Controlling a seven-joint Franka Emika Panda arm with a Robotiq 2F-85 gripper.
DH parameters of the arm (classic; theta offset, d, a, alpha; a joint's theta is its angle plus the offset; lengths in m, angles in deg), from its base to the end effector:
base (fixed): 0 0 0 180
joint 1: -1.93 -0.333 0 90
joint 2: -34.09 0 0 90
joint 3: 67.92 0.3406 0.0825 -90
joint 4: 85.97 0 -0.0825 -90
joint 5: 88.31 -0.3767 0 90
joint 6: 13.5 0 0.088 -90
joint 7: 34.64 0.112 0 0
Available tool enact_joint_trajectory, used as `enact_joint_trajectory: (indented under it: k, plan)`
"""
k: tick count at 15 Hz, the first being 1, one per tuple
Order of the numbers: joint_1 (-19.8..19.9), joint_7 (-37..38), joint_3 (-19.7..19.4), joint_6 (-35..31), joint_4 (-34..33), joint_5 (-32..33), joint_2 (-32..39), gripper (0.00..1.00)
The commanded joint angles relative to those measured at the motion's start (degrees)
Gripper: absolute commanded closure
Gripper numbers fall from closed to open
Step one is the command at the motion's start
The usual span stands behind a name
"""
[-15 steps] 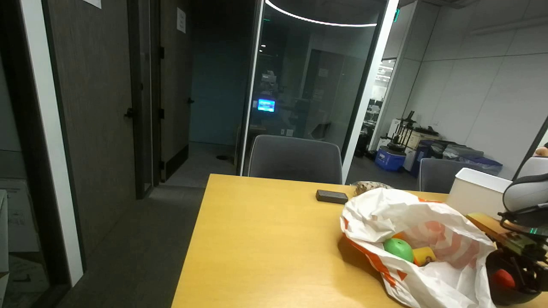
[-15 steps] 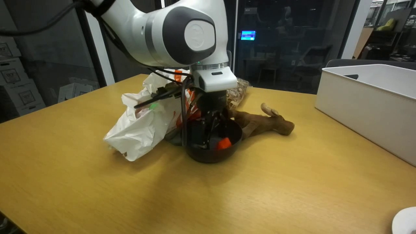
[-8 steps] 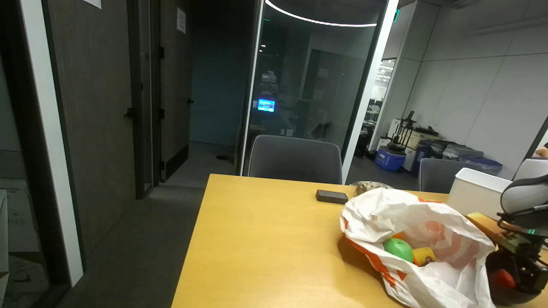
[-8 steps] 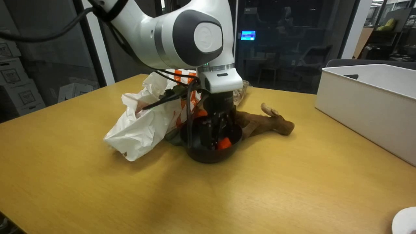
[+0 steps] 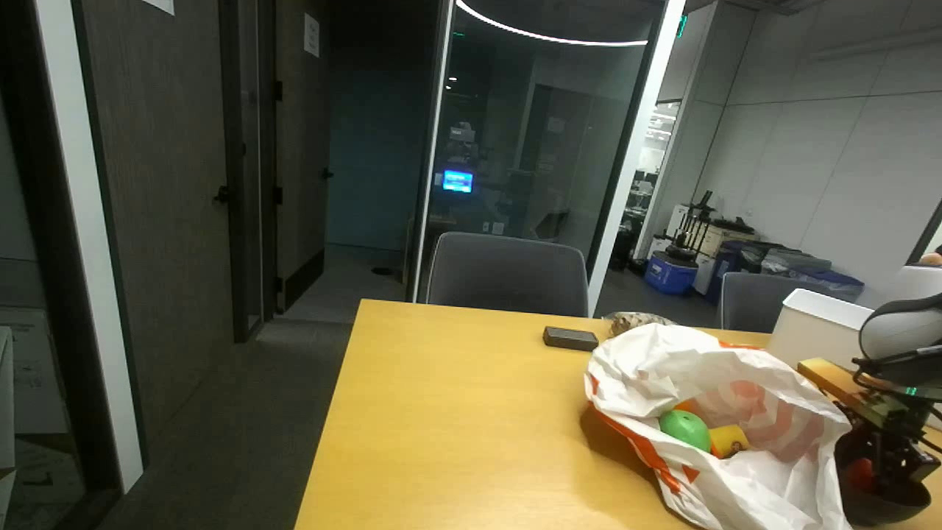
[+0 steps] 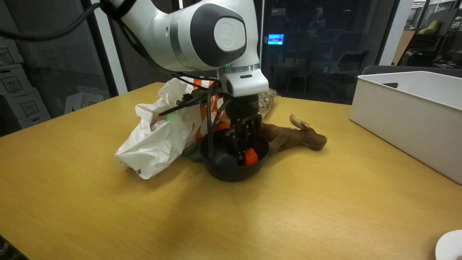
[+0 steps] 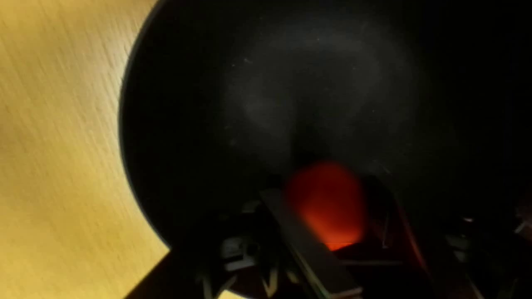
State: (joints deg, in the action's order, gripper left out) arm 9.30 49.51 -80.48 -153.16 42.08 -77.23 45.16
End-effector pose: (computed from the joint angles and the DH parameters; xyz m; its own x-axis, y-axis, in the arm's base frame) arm 0.5120 -0.1854 0.3120 -0.0916 -0.9818 0.1663 -0.9952 0.0960 0.0186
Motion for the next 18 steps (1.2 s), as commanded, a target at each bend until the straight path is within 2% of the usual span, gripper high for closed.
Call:
enact_joint_trajectory:
  k: [1,2,6,11,15,18]
  plan:
    - [0.37,-4.74,0.13,-2.10,4.26,-2.09,-9.52,0.75]
    - [0.72,-7.16,0.42,-3.36,5.42,-3.26,-12.10,0.75]
    - [0.98,-15.02,1.68,-2.16,9.89,-1.33,-24.73,0.75]
    - [-0.41,-24.47,7.48,-1.93,13.93,-3.81,-34.59,0.75]
    - [-4.12,-31.38,12.16,-4.01,14.86,-9.03,-35.76,0.75]
    - [-8.68,-38.98,13.39,-6.11,14.24,-15.95,-31.96,0.75]
